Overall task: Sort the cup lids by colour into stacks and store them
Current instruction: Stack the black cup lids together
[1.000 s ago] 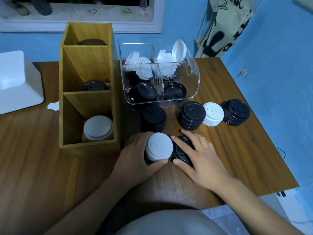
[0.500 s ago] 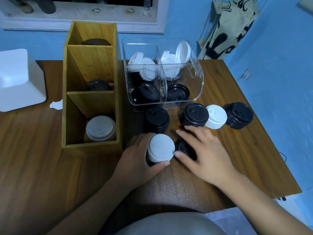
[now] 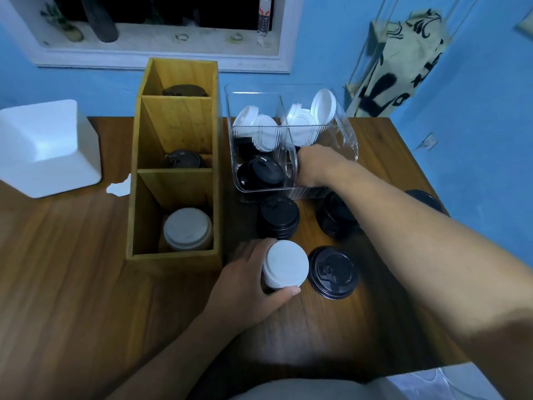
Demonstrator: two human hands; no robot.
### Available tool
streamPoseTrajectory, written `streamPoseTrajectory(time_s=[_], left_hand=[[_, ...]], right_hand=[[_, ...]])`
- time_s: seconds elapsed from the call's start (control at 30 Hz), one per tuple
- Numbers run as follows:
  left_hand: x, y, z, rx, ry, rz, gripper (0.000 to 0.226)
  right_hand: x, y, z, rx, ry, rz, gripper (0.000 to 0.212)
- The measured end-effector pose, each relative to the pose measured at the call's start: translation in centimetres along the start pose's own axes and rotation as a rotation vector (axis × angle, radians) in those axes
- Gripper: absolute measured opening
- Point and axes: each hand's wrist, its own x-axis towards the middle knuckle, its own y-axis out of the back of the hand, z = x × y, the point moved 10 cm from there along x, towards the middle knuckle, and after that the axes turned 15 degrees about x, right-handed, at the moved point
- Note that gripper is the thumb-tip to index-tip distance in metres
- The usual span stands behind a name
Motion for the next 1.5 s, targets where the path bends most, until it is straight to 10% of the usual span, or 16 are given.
streamPoseTrajectory(time_s=[0.27, 0.57, 0.77, 1.2, 1.37, 1.5], left_hand=[[0.0, -0.1, -0.3, 0.005, -0.001, 0.002, 0.087], [0.2, -0.2, -0.6, 0.01, -0.001, 0.034, 0.089], [0.2, -0.5, -1.0, 0.001, 0.014, 0.037, 0.089], [0.2, -0.4, -0.4, 0.024, -0.005, 0.066, 0.083], [0.0, -0.4, -0.5, 0.031, -0.003, 0.072, 0.083], [0.0, -0.3, -0.2, 0.024, -0.008, 0.074, 0.082]], right_hand=[[-4.7, 4.4, 1.3, 0.269, 0.006, 0.298, 0.016], [-23.3, -1.8, 8.5, 1.742, -0.164, 0.55, 0.02], [-29.7, -11.4, 14.4, 2.138, -0.499, 0.731, 0.019], [-32.2, -8.8, 18.3, 0.966, -0.557, 0.446, 0.023], [-27.8, -6.9, 15.1, 0.295, -0.426, 0.375, 0.088], [-25.7, -7.5, 14.4, 0.261, -0.238, 0.233, 0.085]])
